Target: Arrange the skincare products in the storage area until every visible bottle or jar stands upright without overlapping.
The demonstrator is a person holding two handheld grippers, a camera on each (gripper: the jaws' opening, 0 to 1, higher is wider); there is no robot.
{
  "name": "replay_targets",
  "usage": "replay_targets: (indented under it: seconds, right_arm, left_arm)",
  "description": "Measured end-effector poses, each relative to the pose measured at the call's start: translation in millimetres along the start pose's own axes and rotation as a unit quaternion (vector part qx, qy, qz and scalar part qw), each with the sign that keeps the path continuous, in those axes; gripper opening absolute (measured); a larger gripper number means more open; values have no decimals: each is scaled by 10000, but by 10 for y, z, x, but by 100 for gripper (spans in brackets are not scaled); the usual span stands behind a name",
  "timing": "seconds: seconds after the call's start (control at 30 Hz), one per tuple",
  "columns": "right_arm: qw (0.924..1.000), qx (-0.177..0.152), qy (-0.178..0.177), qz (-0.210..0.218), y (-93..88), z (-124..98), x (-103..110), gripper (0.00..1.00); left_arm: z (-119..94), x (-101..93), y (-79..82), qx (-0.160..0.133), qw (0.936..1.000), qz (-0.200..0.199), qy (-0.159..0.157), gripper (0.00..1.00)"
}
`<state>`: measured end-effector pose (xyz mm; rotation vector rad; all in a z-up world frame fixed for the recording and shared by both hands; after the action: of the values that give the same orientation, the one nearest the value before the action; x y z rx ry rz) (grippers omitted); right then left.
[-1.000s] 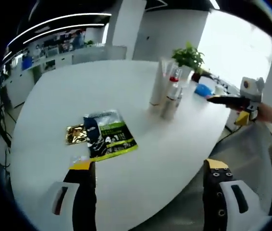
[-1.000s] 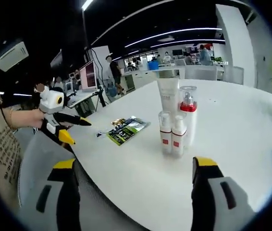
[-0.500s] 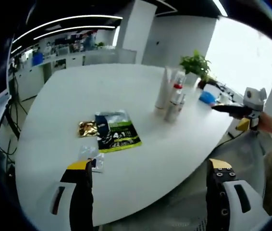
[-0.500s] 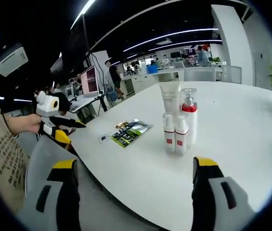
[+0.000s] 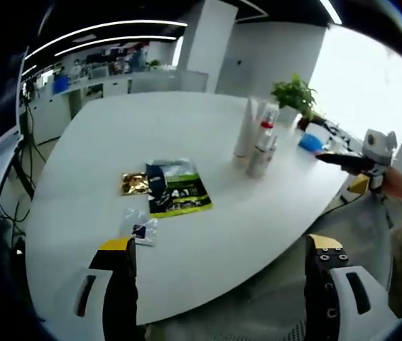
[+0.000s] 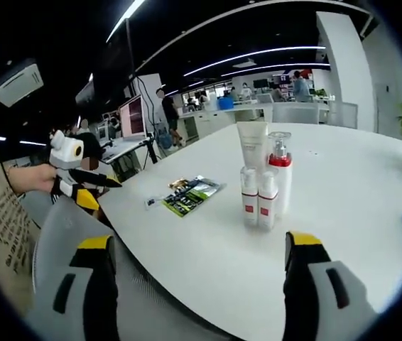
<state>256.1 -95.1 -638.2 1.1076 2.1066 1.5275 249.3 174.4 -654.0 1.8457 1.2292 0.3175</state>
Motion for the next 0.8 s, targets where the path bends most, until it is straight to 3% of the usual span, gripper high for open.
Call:
replay_targets:
  seconds: [0.43,0.53,0.8]
  right_arm:
    - [9999,101,22,-94,-30,8,22,99]
    - [9999,89,8,-79,-25,6,19,99]
    - [9999,100,-12,-68,-29,8,5,99]
  left_arm:
    - [194,33,66,244,9993,-254,134,97]
    - [287,73,74,458,9983,-204,303,97]
    - [564,66,139,787,9963,-54,329,97]
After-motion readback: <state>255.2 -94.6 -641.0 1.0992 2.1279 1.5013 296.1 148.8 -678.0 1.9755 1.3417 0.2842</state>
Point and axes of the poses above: the point that each gripper's makers call its tool centre point, and the gripper's own axes: z roughly forward along the fingers, x roughly to its left, y roughly out of its top, the point moved 3 cm from there along -z, roughly backward along the fingers, and after that the axes turned 1 degree about -x, right-handed, at the moved point
